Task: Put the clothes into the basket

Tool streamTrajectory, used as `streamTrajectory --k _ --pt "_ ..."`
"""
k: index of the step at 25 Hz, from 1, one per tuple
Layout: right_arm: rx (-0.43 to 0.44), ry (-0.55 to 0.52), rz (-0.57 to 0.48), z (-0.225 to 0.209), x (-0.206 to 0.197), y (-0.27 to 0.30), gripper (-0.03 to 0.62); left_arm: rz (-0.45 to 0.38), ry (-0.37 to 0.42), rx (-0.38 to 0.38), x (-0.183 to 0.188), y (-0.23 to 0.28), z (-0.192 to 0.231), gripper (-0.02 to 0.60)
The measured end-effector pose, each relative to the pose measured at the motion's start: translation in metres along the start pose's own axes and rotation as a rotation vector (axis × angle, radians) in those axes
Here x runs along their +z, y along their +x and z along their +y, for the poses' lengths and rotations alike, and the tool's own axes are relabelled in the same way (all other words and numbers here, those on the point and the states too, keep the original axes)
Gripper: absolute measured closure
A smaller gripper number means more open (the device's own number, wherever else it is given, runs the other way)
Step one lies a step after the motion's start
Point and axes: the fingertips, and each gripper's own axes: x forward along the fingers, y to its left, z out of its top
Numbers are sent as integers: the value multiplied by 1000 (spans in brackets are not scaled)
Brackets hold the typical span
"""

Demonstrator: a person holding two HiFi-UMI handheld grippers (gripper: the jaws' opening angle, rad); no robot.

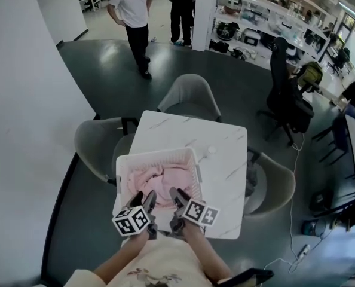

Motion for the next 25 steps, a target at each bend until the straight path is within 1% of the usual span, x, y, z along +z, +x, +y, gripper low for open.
streamTrajectory --k 2,5,7,8,9,10,12,13,15,17,18,21,22,24,25 --pt "-8 -104 -17 -2 -4 -4 494 -13 18 -3 -7 0 3 353" --pt "-37 -299 -43 -9 -1 1 519 -53 22 -16 -7 9 2 362" --pt "-63 -417 -65 -10 2 4 525 -60 64 2 -6 13 2 365" --pt "-71 -447 -78 -10 2 3 533 -60 94 14 -8 13 2 378" --pt "-75 -459 -91 -10 2 1 536 -57 121 26 -10 11 2 398" --pt "-80 -464 -103 -10 2 -1 543 -55 139 41 -12 10 4 431" --pt "-90 -474 -119 -11 3 -3 555 -48 145 64 -14 8 8 522" --pt "-95 -482 -124 -11 2 -4 559 -41 138 63 -15 7 10 550" --pt "-103 -498 -135 -11 0 -2 565 -23 114 35 -20 7 12 571" --pt "-105 -504 -148 -11 0 0 568 -8 100 7 -24 10 14 571" --pt "-106 -503 -151 -12 -1 0 569 -3 115 5 -27 11 15 571" --pt "-136 -511 -149 -14 -6 -2 571 -1 218 -2 -36 11 14 571" --pt "-153 -524 -147 -14 -9 -5 569 6 229 -8 -37 9 13 571" --pt "-167 -553 -154 -6 -17 -15 569 14 219 -30 -35 0 9 571" --pt "-166 -569 -159 1 -22 -19 569 3 211 -49 -30 -7 7 571"
